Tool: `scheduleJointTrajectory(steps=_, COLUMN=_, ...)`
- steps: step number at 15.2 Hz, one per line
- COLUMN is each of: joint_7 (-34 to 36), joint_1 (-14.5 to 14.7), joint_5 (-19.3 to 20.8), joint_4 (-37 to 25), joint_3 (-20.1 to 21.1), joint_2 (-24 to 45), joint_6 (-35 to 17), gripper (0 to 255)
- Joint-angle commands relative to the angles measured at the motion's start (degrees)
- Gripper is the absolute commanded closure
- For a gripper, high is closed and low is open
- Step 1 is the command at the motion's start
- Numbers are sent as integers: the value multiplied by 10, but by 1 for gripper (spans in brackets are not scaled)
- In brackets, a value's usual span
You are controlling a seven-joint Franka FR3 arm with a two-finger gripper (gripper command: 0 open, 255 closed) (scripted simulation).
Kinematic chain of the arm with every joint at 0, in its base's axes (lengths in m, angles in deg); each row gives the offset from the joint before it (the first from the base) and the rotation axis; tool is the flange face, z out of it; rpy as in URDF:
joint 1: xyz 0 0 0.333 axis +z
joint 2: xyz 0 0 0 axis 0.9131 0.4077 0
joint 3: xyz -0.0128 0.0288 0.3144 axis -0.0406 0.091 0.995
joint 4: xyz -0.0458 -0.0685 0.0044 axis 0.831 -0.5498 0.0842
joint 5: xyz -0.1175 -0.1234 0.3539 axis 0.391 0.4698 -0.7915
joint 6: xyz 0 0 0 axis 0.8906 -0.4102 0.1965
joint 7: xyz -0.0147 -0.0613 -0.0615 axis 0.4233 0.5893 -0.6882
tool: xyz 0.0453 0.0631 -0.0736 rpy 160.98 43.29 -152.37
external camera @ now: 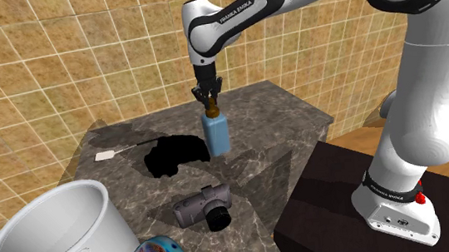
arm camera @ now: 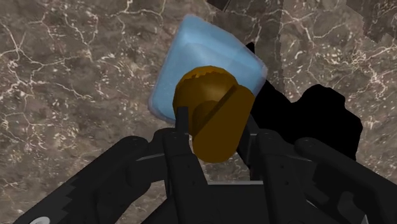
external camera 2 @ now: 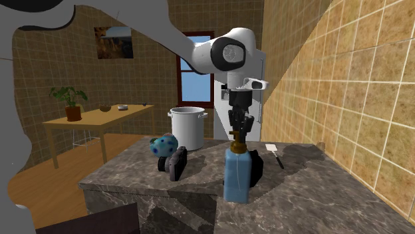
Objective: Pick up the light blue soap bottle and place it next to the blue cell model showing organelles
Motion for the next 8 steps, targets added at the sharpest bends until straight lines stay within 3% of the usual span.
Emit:
scheduleJointTrajectory(steps=1, joint_7=-1, joint_1=0, joint_5=-1, joint_4=-11, joint_3=0, joint_2=-3, joint_6=13, gripper=255)
scheduleJointTrajectory(steps=8, joint_7=-2, joint_1=0, joint_5=-2, joint_4=-53, joint_3=0, joint_2=-13, joint_6=65, gripper=255)
